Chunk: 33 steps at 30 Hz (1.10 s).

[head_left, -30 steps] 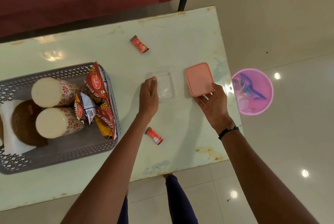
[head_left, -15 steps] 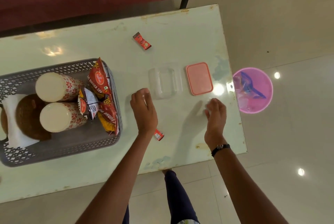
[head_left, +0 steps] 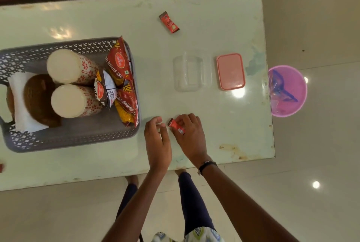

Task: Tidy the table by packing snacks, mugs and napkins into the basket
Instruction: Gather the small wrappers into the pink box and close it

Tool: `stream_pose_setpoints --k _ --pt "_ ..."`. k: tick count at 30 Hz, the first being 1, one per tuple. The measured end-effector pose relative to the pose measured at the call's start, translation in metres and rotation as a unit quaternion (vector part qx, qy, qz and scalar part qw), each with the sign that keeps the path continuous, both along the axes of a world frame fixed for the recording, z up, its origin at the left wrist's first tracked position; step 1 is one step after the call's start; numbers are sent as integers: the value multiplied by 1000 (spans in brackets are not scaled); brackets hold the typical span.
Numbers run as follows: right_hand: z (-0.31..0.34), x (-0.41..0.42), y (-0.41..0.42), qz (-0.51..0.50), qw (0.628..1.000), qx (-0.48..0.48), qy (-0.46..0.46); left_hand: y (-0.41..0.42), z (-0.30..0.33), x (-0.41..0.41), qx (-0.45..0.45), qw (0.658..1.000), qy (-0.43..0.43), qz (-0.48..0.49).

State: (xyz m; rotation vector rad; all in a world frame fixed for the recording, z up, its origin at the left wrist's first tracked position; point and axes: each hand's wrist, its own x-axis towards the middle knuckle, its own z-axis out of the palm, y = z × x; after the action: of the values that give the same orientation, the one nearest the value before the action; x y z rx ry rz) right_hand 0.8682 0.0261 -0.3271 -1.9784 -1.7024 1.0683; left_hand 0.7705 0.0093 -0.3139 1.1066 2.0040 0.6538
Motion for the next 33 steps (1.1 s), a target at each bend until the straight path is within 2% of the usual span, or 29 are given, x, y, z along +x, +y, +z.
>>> stream_pose_setpoints --k 3,7,10,14,16,19,22,25,31,33 --pt "8 11 1 50 999 -6 0 5 8 0 21 999 1 -38" --pt "48 15 24 22 995 62 69 31 28 2 73 996 -35 -23" --pt "69 9 75 -1 983 160 95 66 39 5 124 989 -76 3" --pt "60 -7 178 -25 967 243 74 119 38 8 161 983 -83 23" --pt "45 -14 224 -15 973 226 32 141 36 8 167 983 -74 27" --pt "19 -20 276 1 989 141 -33 165 36 6 175 981 -75 37" --pt "-2 -25 298 39 993 56 -92 175 38 4 183 979 -83 43" --pt "-9 -29 298 76 984 37 -155 175 37 1 176 979 -91 49" --pt "-3 -41 292 129 973 -2 -192 168 37 -10 155 981 -100 64" --pt "5 -39 290 154 976 -33 -153 164 40 -14 148 982 -99 58"
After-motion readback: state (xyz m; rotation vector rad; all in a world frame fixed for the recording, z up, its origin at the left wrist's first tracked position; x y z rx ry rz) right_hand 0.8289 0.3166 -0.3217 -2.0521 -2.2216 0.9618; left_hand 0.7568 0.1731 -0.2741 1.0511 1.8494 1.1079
